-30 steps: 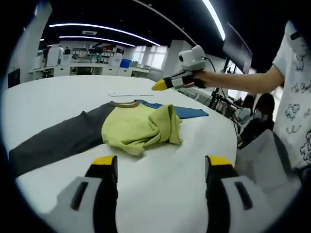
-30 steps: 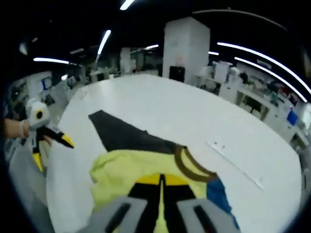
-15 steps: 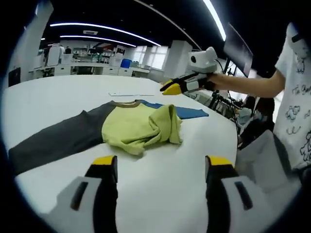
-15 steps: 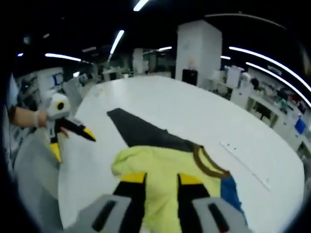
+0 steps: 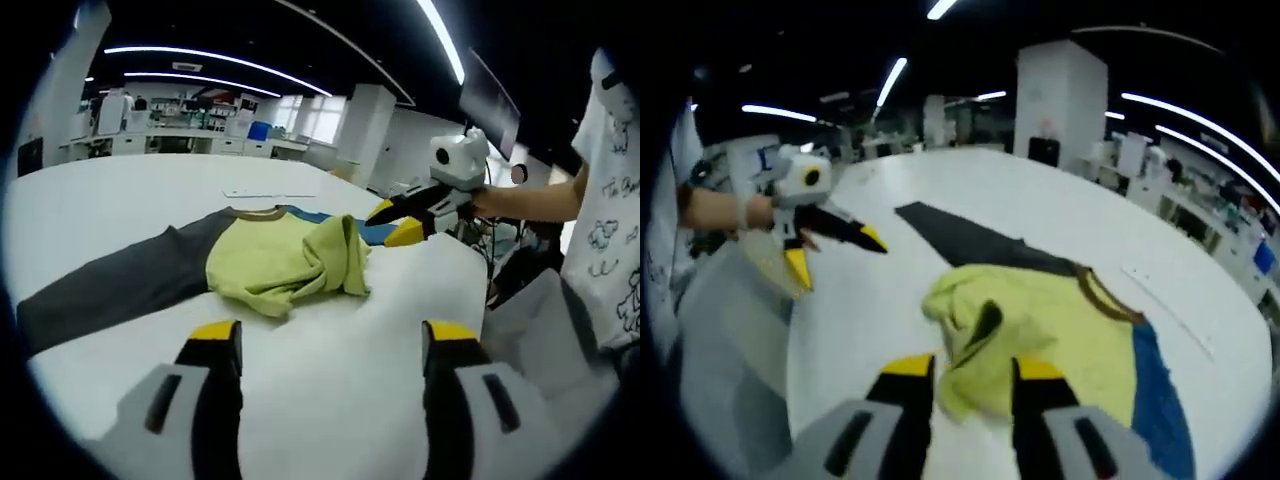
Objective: Fold the garment on the visible template until the final outline fits inside the template.
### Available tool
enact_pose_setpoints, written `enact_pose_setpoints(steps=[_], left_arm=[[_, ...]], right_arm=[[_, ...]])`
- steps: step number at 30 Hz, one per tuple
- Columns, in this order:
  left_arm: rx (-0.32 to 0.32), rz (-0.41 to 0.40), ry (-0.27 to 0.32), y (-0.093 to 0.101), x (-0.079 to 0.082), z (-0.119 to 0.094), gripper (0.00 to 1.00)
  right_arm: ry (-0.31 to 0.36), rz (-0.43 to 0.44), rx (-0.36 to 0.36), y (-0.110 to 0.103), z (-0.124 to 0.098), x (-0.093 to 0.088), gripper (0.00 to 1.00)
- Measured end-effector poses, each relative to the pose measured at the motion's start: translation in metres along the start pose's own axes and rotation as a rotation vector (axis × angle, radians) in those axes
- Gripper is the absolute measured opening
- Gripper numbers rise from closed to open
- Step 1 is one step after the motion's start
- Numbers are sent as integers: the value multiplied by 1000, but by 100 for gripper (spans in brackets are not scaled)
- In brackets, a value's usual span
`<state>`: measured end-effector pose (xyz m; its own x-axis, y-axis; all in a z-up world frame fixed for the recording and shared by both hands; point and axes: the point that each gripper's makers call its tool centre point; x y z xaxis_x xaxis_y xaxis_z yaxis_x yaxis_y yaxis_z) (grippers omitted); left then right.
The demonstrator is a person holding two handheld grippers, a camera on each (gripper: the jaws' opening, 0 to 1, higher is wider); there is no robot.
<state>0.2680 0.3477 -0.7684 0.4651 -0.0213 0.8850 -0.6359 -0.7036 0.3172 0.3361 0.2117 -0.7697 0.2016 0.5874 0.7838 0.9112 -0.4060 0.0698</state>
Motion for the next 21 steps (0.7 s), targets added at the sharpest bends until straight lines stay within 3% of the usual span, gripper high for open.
enact_pose_setpoints(steps=[8,10,17,21], left_arm=[[-4,-7,11,4,0,2,69],[-7,-8,12,5,0,3,69],[-14,-17,16,8,0,5,69],[-20,-23,9,10,-3,7,69]], right_arm=[[-12,120,-32,-1,8,-18,22],[-16,115,-33,-3,12,-21,18],[-99,3,-31,-14,24,-48,11],[-123,-53,-81,-11,30,-58,8]])
Point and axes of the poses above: the point that each gripper's makers call its tool centre point, and the gripper's own axes: z roughly forward along the fingers, y roughly to its right, x roughly out of its top, and after that the axes turned 4 degrees about -x, right-handed
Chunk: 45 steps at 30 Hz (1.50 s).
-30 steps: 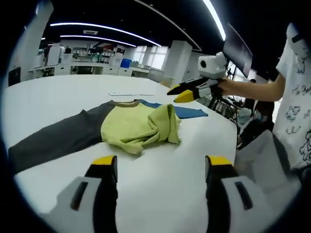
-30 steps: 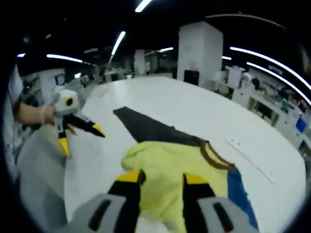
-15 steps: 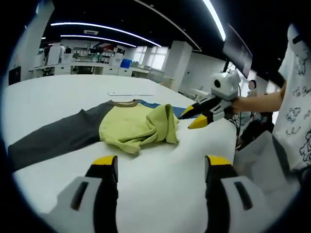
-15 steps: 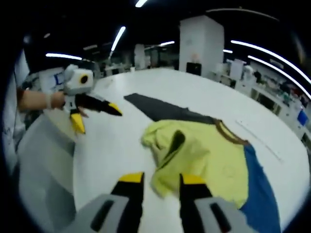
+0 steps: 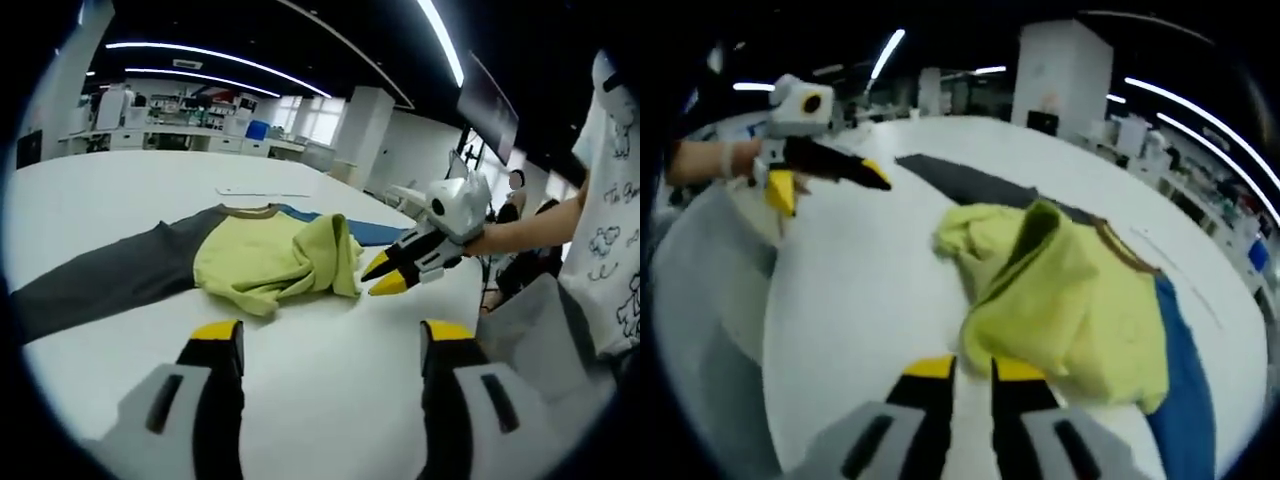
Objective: Fold the garment on the visible template until the final outline fits inside the template.
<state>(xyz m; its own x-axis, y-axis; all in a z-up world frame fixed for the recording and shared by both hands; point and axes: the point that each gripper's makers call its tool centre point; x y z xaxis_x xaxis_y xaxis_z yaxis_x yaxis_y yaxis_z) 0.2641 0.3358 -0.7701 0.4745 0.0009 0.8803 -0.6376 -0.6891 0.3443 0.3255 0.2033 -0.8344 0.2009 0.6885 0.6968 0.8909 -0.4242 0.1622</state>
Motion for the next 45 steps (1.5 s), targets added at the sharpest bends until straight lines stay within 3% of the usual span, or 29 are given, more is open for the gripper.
enact_pose_setpoints(steps=[2,10,12,20,30,34,36,39,45], left_arm=[[-3,-3,-2,1,-1,1,69],[-5,-9,3,2,0,3,67],[-7,-12,-2,2,0,3,68],[-9,-17,-9,2,-3,7,67],[18,27,-29,-2,-1,21,62],[94,183,-97,-14,1,28,61],[129,244,-88,-16,10,32,53],[149,307,-112,-25,13,34,42],[163,474,-209,-38,10,49,32]], right_arm=[[-14,-110,-22,2,5,-5,5],[-28,-183,-27,-5,13,-8,6],[-45,-247,-48,1,13,-11,2],[-26,-210,-71,7,8,-7,0],[15,-144,-143,24,-29,-1,0],[20,-115,-169,29,-44,-3,0],[18,-105,-185,32,-51,-4,0],[22,-83,-202,34,-61,-6,0],[12,-55,-228,35,-78,-14,0]])
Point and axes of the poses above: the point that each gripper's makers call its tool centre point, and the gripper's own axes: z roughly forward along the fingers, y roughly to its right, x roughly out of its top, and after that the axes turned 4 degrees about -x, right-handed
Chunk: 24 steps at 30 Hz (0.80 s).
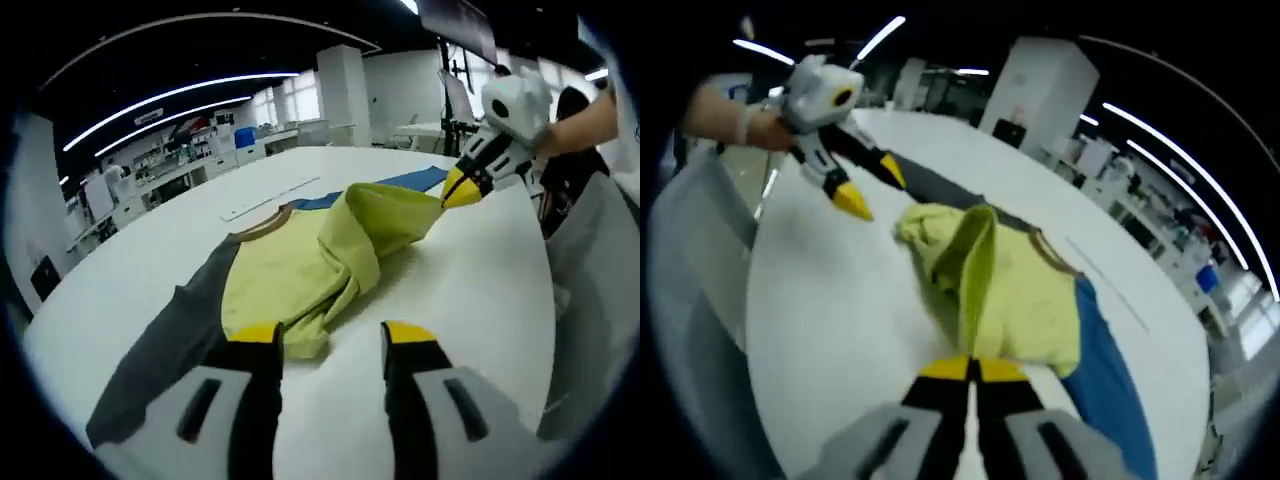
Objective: Fold the garment on the visible template until the final outline fits inside the template.
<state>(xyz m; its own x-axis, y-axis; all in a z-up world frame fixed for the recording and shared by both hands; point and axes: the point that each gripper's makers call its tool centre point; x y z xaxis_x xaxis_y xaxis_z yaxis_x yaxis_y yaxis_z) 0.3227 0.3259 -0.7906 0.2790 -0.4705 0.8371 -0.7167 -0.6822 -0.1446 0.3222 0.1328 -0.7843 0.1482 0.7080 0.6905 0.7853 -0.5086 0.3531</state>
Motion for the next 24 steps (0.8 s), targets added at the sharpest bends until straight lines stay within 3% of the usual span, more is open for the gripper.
enact_pose_setpoints(steps=[5,11,12,15,17,23,24], left_arm=[[-16,126,-76,2,-6,10,26],[-55,373,-193,-2,-23,18,17],[-39,383,-219,-6,-26,19,18],[-68,501,-250,-7,-29,25,18],[-87,540,-243,-3,-27,27,14],[-108,713,-304,0,-26,32,10],[-117,696,-302,3,-27,33,9]], right_arm=[[-8,39,-18,4,-7,-8,0],[-8,91,-23,5,-11,-13,0],[-11,88,-25,5,-11,-14,0],[-11,90,-28,6,-11,-13,0],[-9,102,-29,7,-11,-13,0],[-5,116,-33,7,-12,-12,0],[-6,116,-33,8,-12,-12,0]])
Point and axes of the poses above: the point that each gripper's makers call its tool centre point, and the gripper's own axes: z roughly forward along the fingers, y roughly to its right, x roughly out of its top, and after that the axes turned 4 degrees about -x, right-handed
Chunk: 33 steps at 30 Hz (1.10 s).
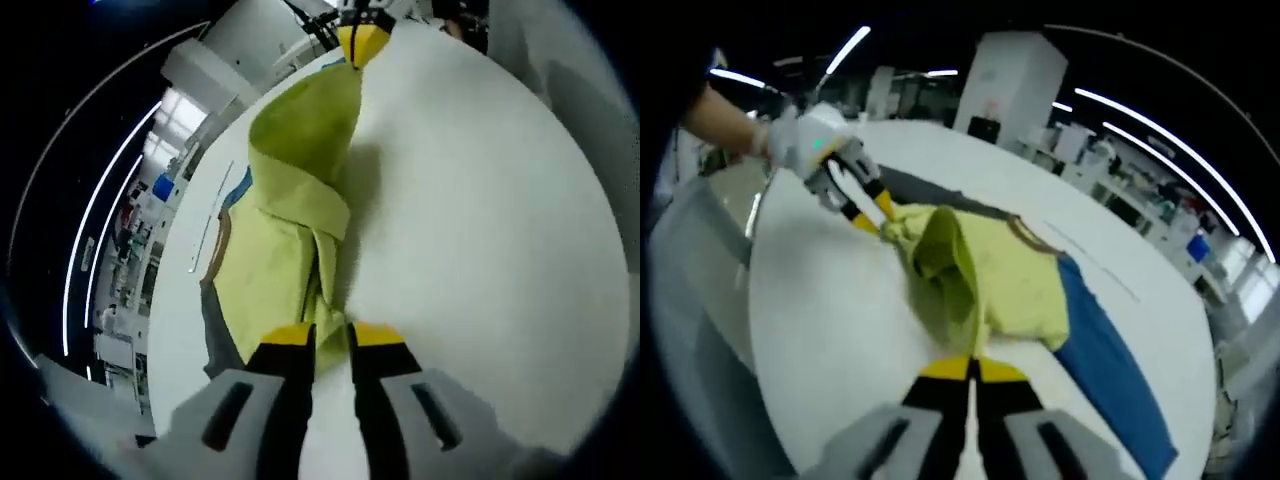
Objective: Fold the garment on the visible template until the final outline fits inside the template.
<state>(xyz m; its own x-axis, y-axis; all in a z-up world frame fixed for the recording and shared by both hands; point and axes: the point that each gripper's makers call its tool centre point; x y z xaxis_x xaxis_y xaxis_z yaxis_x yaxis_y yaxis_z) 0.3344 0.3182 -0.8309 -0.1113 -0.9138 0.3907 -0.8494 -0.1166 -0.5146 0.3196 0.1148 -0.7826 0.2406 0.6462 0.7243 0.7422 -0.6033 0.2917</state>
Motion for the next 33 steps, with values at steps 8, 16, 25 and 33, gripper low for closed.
enact_pose_setpoints(steps=[8,16,25,33], left_arm=[[-3,15,-39,-3,-1,-1,0],[74,-201,62,-43,8,-24,0],[133,-388,177,-97,22,-42,0],[158,-549,245,-127,21,-32,0]], right_arm=[[3,7,-7,3,0,0,0],[5,20,-24,8,-3,1,0],[-15,22,-46,17,-6,-7,0],[-31,29,-61,24,-10,-14,0]])
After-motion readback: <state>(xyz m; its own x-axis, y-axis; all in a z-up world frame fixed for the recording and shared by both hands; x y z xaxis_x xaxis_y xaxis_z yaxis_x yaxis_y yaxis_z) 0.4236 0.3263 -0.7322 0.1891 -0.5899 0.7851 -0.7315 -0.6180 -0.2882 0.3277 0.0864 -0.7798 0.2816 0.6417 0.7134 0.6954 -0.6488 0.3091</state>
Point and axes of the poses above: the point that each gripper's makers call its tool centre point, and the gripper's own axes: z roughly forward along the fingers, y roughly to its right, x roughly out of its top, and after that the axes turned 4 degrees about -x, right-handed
